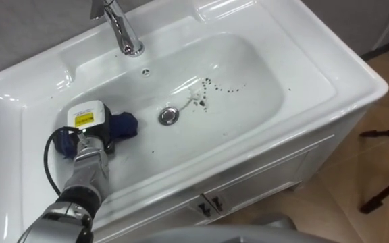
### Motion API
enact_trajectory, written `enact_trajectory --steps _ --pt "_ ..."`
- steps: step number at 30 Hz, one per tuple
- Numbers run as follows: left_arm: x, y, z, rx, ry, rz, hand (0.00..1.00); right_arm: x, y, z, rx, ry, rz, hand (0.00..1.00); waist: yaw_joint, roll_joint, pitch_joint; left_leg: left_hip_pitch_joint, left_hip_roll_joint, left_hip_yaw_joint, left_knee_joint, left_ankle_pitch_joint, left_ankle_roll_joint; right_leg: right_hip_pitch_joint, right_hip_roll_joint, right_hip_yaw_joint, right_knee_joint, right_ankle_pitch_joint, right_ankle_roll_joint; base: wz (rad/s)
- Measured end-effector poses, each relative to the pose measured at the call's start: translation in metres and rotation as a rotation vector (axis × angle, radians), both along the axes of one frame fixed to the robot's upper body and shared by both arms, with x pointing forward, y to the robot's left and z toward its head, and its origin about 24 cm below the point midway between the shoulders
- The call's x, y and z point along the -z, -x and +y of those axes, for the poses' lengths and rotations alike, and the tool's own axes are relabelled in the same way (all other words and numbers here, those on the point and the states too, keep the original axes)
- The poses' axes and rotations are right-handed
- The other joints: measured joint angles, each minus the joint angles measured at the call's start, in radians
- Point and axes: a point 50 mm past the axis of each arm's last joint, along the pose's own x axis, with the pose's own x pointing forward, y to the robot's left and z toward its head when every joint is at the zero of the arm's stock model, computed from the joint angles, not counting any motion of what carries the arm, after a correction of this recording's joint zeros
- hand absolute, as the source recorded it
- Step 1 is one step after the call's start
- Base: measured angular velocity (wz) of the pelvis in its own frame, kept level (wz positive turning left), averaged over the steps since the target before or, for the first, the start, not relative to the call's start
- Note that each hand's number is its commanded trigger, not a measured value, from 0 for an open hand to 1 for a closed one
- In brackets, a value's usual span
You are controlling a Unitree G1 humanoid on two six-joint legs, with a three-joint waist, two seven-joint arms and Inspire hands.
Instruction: Wipe basin
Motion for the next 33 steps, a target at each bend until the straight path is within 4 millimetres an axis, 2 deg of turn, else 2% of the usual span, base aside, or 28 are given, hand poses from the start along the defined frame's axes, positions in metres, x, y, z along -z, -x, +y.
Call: enact_trajectory --steps 3,8,11,12,13,20,26,28,33 --pt "-0.004 -0.012 -0.004 -0.031 0.036 -0.007 1.00 0.001 -0.006 0.003 0.021 -0.017 -0.024 0.00 -0.010 -0.007 0.0051 -0.018 -0.001 0.000 0.002 0.001 0.002 -0.023 -0.003 0.000 0.017 -0.006 0.001 0.00" --pt "-0.014 -0.036 -0.014 -0.067 0.095 -0.006 1.00 0.001 -0.015 0.005 0.052 -0.038 -0.062 0.00 -0.027 -0.004 0.0065 -0.065 -0.004 0.005 0.019 0.004 0.006 -0.083 -0.009 0.003 0.057 -0.009 0.001 -0.01" --pt "-0.020 -0.048 -0.016 -0.128 0.162 -0.006 1.00 0.001 -0.022 0.005 0.055 -0.043 -0.083 0.00 -0.038 0.007 0.0133 -0.084 -0.001 0.030 0.024 0.004 0.007 -0.119 -0.011 0.016 0.079 -0.013 0.000 -0.17" --pt "-0.022 -0.050 -0.016 -0.142 0.173 -0.007 1.00 0.001 -0.022 0.004 0.059 -0.043 -0.074 0.00 -0.051 0.010 0.0205 -0.087 -0.002 0.037 0.028 0.004 0.007 -0.127 -0.013 0.021 0.091 -0.017 0.000 0.00" --pt "-0.023 -0.052 -0.015 -0.156 0.180 -0.002 1.00 0.000 -0.022 0.003 0.064 -0.042 -0.069 0.00 -0.063 0.012 0.0215 -0.091 -0.002 0.056 0.031 0.004 0.007 -0.140 -0.015 0.028 0.107 -0.026 0.001 0.00" --pt "-0.037 -0.071 -0.018 -0.282 0.296 -0.026 1.00 0.000 -0.020 0.000 0.108 -0.051 -0.055 0.00 -0.090 0.018 0.0251 -0.165 -0.001 0.093 0.068 0.008 0.015 -0.244 -0.028 0.042 0.192 -0.049 -0.001 -0.02" --pt "-0.051 -0.088 -0.036 -0.317 0.434 -0.078 1.00 -0.002 -0.025 -0.004 0.115 -0.059 -0.042 0.00 -0.099 0.016 0.0305 -0.206 0.002 0.109 0.071 0.013 0.024 -0.306 -0.034 0.050 0.225 -0.045 0.000 -0.07" --pt "-0.056 -0.094 -0.044 -0.319 0.509 -0.106 1.00 -0.002 -0.027 -0.003 0.075 -0.057 -0.032 0.00 -0.104 0.014 0.0315 -0.227 0.007 0.115 0.075 0.015 0.027 -0.329 -0.030 0.055 0.225 -0.036 -0.001 -0.06" --pt "-0.059 -0.096 -0.043 -0.341 0.536 -0.123 1.00 -0.003 -0.035 -0.001 0.037 -0.057 -0.040 0.00 -0.110 0.013 0.0321 -0.243 0.019 0.137 0.095 0.009 0.027 -0.349 -0.016 0.072 0.225 -0.025 -0.005 -0.11"
